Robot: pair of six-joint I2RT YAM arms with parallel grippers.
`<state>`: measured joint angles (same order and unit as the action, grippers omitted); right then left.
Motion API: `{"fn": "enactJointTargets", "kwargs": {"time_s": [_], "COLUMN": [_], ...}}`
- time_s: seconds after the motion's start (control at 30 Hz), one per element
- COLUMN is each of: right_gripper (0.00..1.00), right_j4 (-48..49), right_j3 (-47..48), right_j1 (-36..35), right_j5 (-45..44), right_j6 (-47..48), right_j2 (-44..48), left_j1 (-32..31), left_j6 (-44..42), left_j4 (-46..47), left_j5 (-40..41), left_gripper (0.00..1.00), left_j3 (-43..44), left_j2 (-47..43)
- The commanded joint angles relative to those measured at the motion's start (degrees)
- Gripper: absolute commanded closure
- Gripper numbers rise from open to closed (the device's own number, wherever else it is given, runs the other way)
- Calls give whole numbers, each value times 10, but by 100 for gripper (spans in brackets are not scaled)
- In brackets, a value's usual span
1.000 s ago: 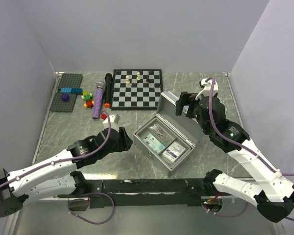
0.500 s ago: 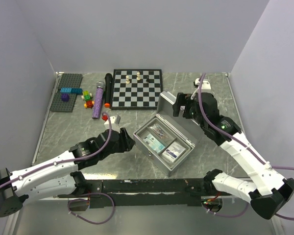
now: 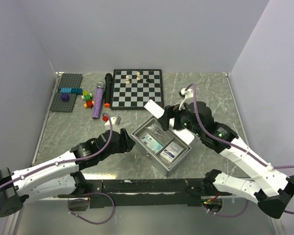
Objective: Organize the medicine kit
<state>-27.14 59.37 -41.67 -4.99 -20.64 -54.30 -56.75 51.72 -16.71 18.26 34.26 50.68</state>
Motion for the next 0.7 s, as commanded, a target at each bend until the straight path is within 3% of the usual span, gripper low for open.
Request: {"fn": "enactJointTargets", "kwargs": {"time_s": [0.0,0.67], "right_gripper": [5,0], "right_j4": [-34,-27], "right_j3": [-17,-60], "right_j1": [-18,-53], "right_j5": [2,35], "right_j6": [-21,-26], "right_j2": [-3,2], "left_j1": [3,7], "left_j6": [-6,6], "left_j4": [26,-10], "left_j5": [-3,7], "left_gripper": [50,51], "left_j3": [-1,-30], "left_j2": [7,-19]}}
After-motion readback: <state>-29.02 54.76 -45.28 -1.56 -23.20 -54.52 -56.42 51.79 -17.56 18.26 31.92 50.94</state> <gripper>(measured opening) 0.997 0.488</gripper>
